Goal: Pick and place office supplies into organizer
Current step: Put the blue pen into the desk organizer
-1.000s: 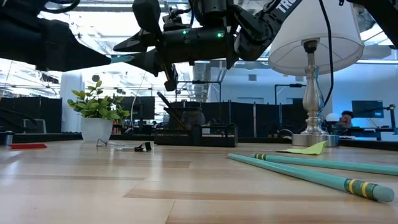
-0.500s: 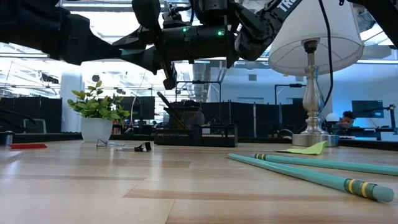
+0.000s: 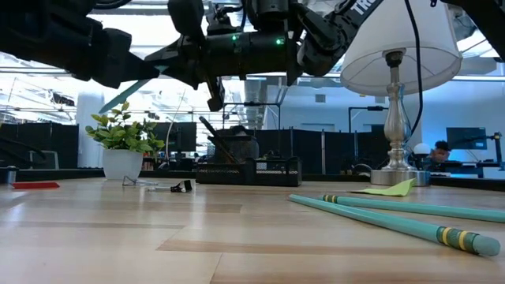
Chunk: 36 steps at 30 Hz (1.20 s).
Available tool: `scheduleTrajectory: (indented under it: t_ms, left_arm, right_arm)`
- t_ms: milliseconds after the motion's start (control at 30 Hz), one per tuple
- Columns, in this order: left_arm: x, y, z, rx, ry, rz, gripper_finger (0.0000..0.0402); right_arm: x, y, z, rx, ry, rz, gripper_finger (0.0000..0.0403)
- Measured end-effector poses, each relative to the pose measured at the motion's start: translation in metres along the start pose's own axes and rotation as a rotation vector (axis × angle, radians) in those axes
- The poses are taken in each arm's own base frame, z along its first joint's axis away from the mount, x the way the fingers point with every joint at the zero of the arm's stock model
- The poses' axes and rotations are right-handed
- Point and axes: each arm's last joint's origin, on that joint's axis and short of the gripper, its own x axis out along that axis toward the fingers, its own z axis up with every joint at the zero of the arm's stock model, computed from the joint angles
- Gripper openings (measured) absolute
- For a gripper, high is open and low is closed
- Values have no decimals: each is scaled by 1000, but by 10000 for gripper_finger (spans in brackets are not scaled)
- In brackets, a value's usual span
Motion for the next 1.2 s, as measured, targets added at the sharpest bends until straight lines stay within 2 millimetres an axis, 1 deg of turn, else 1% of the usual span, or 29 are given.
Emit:
scheduleTrajectory:
  t_ms: [133,233,333,467,633,700,733,800,900,967,1067,1200]
  left_arm:
    - [0,0,0,-1,0,0,22]
    - [0,-3,7,12,-1,1,35]
    - [-1,-6,15,65,-4,2,49]
    - [-1,-9,23,101,-10,8,54]
    - [-1,-7,26,98,-6,2,55]
    - [-2,-6,33,58,-7,0,55]
    - [-2,-3,39,27,-12,5,55]
    - [-2,2,42,38,-14,9,56]
    - [0,10,51,6,-7,12,60]
    - [0,15,56,-13,-6,12,66]
    - [0,23,63,12,1,-1,81]
    - [0,36,74,68,-4,8,101]
  right_arm:
    - [0,-1,0,4,-1,-7,29]
    - [0,-3,1,-21,-10,-26,15]
    - [0,-5,4,-36,-17,-31,15]
    - [0,-8,7,-38,-30,-46,17]
    - [1,-12,9,-44,-32,-56,16]
    - [2,-16,7,-51,-19,-87,16]
    - [2,-20,3,-55,-2,-103,16]
    - [2,-25,-2,-58,28,-124,16]
    - [2,-20,5,-53,-2,-103,16]
    - [1,-20,3,-54,8,-100,16]
    - [2,-26,4,-73,9,-124,16]
    - [2,-41,14,-77,-14,-155,16]
